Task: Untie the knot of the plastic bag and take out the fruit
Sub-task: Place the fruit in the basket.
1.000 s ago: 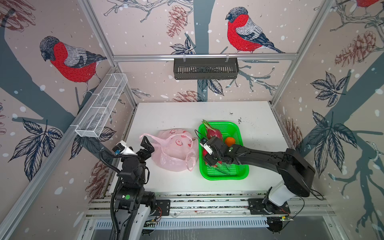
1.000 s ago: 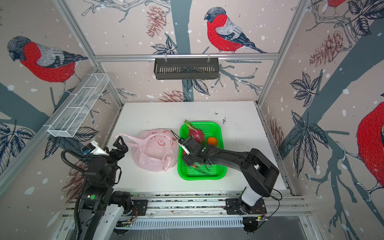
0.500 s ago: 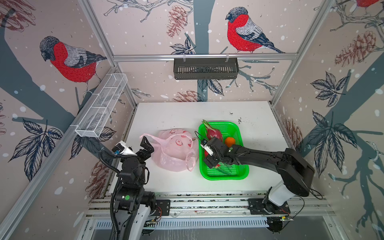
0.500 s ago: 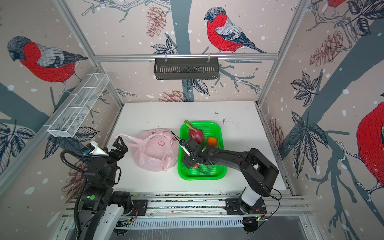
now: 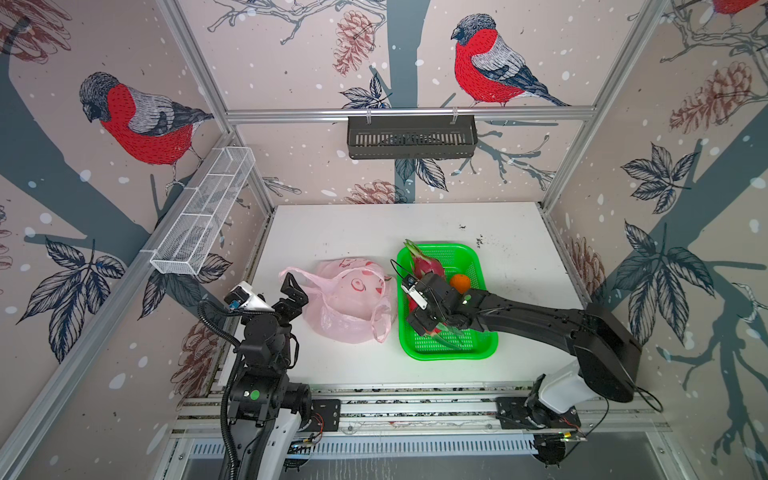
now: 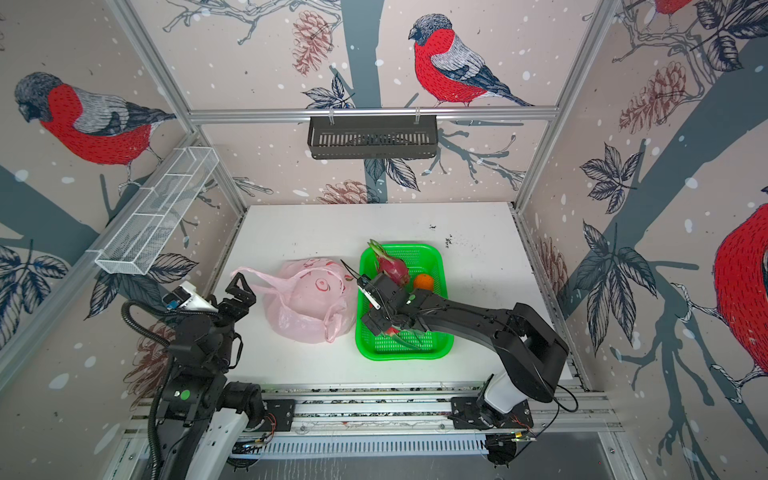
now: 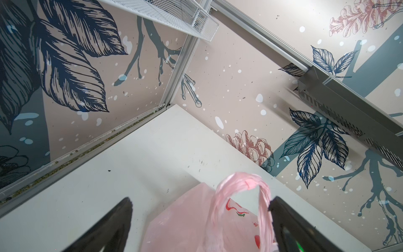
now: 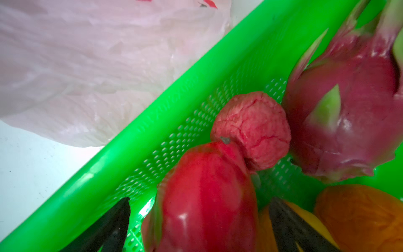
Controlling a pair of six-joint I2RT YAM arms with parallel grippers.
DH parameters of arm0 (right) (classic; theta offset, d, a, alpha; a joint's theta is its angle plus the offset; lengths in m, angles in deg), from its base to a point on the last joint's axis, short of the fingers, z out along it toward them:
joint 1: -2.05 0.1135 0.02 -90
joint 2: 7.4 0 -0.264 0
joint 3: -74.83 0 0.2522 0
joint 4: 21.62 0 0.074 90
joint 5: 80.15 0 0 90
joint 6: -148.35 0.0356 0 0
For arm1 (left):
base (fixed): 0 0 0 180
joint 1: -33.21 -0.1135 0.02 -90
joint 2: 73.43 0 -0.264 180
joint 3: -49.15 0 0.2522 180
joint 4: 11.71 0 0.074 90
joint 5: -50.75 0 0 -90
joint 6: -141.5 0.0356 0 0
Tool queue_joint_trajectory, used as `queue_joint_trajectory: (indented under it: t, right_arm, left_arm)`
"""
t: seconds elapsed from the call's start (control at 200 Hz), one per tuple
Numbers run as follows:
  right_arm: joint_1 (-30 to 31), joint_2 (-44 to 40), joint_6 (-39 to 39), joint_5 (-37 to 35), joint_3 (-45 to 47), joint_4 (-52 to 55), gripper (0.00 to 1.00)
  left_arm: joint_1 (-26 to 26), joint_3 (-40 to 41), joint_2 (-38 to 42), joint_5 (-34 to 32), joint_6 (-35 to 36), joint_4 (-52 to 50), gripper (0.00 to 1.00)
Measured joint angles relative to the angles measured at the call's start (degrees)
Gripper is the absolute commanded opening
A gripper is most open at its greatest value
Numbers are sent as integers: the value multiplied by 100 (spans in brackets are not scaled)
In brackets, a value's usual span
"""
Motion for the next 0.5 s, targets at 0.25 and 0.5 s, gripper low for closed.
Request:
queue_joint_trajectory:
  t: [0.25,0.5]
  right_arm:
    - [35,-304,68,-63,-9,66,99]
    - [-55,-826,179,-68,-9,76,99]
  left_arm:
    - [0,-199,-155,22,35,11,97]
    - [0,-496,-262,188,109,44,97]
